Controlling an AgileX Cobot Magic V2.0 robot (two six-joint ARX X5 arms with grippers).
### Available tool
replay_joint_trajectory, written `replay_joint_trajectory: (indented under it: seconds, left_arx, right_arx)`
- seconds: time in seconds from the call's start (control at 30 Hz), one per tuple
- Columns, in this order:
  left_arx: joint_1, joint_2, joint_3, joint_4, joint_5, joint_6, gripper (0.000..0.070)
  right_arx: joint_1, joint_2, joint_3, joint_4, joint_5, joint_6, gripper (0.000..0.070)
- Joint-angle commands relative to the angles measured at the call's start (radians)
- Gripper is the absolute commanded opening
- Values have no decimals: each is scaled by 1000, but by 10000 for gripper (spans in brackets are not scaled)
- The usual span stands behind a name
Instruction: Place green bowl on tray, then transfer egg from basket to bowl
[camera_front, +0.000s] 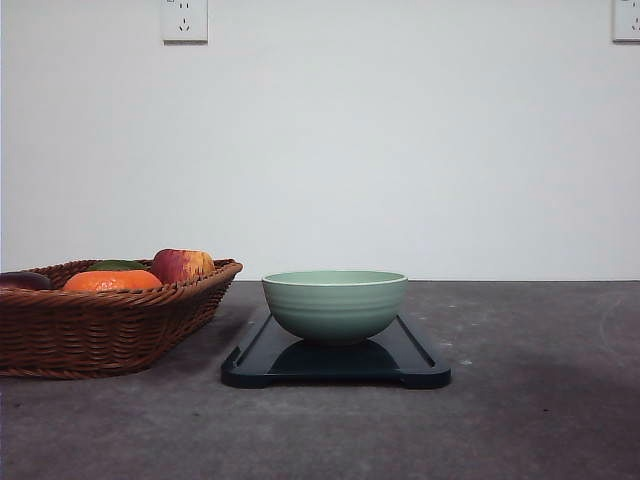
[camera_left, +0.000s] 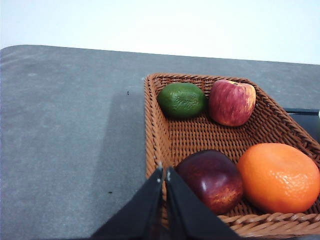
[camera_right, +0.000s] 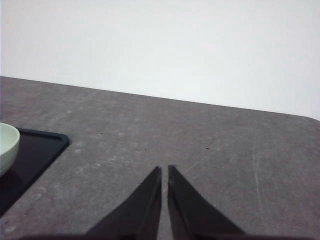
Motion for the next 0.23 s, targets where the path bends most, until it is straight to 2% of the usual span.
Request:
replay_joint_trajectory:
  seconds: [0.0, 0.2]
  left_arx:
    - [2, -1, -19, 11, -2, 9, 0]
    - [2, -1, -19, 11, -2, 9, 0]
  right_arx:
    - [0, 0, -4, 11, 4, 10, 15]
    - [0, 0, -4, 11, 4, 10, 15]
